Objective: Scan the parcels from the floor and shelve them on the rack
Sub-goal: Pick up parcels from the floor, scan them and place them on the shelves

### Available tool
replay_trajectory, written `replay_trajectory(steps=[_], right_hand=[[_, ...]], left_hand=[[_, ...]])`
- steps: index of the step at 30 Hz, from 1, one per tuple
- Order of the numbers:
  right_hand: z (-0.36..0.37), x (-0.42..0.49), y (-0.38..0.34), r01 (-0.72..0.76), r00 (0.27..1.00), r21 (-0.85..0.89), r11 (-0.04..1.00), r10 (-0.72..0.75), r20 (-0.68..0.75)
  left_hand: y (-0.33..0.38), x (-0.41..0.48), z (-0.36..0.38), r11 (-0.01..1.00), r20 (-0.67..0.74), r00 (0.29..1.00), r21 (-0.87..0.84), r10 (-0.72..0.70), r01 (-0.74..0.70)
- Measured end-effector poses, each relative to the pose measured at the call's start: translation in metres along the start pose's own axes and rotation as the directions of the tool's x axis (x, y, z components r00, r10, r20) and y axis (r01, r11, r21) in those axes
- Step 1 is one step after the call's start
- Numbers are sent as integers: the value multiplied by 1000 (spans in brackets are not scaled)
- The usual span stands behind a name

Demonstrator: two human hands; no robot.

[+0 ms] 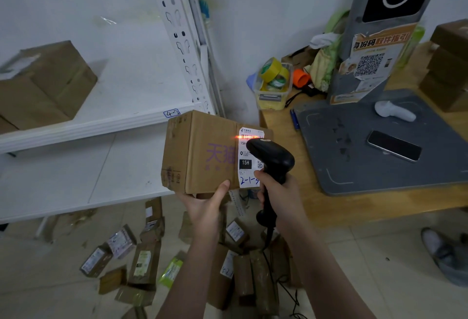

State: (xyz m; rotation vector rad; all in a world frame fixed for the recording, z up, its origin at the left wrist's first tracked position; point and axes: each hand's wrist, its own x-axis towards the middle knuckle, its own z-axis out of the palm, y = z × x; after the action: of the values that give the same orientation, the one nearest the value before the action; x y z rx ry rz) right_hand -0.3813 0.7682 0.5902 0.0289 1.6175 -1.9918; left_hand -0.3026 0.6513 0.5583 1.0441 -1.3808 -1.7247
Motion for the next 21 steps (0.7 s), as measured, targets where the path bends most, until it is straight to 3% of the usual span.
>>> replay_trajectory(steps=[7,11,16,21], right_hand=[[-14,9,12,-39,998,22,999,40,-52],[-43,34,28,-20,969,-1,1000,19,-247],[-99,82,70,-150,887,-182,972,51,-459],[-131,109,85,-262,909,-453,852,61,-412]], left_hand=[[-6,-2,1,1000,-17,1000,-19,-16,16],[-10,-2,0,993,-79,995,-101,-68,60],[-21,4,-12,977,-127,980,-168,-152,130],[-28,5,-24,976,-183,973,-191,-141,106]])
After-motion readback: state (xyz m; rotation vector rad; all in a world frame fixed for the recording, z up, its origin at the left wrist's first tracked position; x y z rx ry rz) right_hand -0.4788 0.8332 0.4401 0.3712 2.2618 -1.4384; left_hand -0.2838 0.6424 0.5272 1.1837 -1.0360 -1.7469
